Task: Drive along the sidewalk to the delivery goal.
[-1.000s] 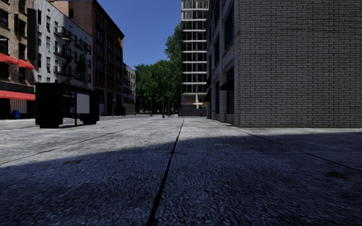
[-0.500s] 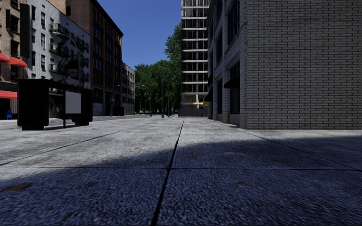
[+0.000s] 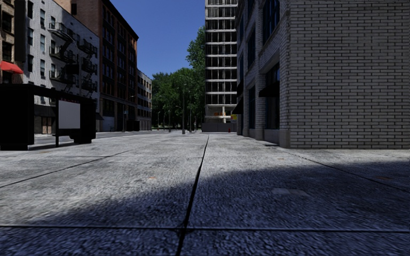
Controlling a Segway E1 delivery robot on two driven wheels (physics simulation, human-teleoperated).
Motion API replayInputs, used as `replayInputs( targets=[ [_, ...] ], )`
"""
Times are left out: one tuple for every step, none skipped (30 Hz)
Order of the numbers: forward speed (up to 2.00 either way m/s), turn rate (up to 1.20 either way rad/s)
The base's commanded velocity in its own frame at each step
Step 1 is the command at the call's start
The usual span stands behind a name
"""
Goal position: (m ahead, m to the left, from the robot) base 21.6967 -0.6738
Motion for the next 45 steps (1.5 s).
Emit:
replayInputs(
  targets=[
    [2.00,0.00],
    [2.00,0.00],
    [2.00,0.00],
    [2.00,0.00],
    [2.00,0.00],
    [2.00,0.00],
    [2.00,0.00],
    [2.00,0.00],
    [2.00,0.00],
    [2.00,0.00],
    [2.00,0.00],
    [2.00,0.00],
    [2.00,0.00],
    [2.00,0.00],
    [2.00,0.00],
    [2.00,0.00],
    [2.00,0.00],
    [2.00,0.00],
    [2.00,0.00],
    [2.00,0.00],
    [2.00,0.00],
    [2.00,0.00],
    [2.00,0.00],
    [2.00,0.00],
    [2.00,0.00],
    [2.00,0.00],
    [2.00,0.00],
    [2.00,0.00],
    [2.00,0.00],
    [2.00,0.00],
    [2.00,0.00],
    [2.00,0.00],
    [2.00,0.00],
    [2.00,0.00],
    [2.00,0.00],
    [2.00,0.00],
    [2.00,0.00],
    [2.00,0.00],
    [2.00,0.00],
    [2.00,0.00],
    [2.00,0.00],
    [2.00,0.00],
    [2.00,0.00],
    [2.00,0.00],
    [2.00,0.00]
  ],
)
